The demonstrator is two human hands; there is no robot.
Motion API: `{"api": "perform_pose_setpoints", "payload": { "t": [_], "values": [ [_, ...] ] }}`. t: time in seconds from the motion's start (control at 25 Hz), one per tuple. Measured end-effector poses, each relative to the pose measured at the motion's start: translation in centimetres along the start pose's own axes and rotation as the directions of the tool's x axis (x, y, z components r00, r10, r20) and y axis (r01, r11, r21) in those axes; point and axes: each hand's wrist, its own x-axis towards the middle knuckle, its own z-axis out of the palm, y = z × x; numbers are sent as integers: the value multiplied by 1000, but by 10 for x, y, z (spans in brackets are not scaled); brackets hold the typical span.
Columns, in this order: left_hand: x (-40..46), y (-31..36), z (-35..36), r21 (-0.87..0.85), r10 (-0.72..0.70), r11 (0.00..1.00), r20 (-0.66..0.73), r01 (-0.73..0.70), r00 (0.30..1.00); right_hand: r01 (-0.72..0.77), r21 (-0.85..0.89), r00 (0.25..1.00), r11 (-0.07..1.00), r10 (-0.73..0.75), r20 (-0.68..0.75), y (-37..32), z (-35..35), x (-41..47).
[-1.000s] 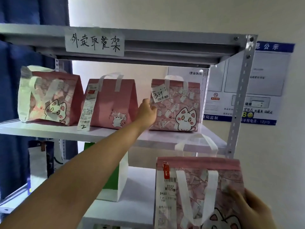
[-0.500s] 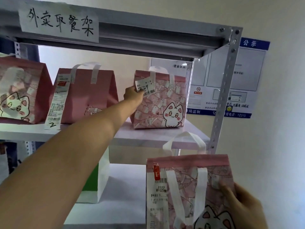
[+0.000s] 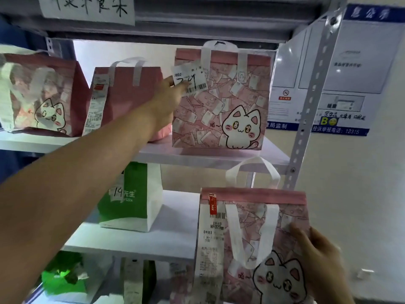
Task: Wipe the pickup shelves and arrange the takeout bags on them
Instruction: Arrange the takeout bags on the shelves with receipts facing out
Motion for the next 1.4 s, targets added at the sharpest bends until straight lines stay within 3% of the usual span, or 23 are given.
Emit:
{"api": "perform_pose_setpoints", "payload": {
  "t": [0.28,0.44,0.76,1.16,1.4],
  "values": [
    [-51,24,-47,-66,-12,998,14,13,1000,-66,33,998,997,66,11,3,11,-4],
    [-91,28,-77,-129,-51,990,51,57,997,-62,-16,996,998,61,-63,-5,10,-16],
    [-171,-7,-168,-213,-177,957,109,197,978,-70,-93,989,993,56,-140,-32,13,-62],
    [-253,-108,-250,-188,-354,910,112,370,928,87,-29,925,996,-92,-368,-114,-23,-102],
    [-282,-146,-248,-75,-384,915,141,397,912,210,61,922,976,-177,-343,-173,0,-93]
  ]
}}
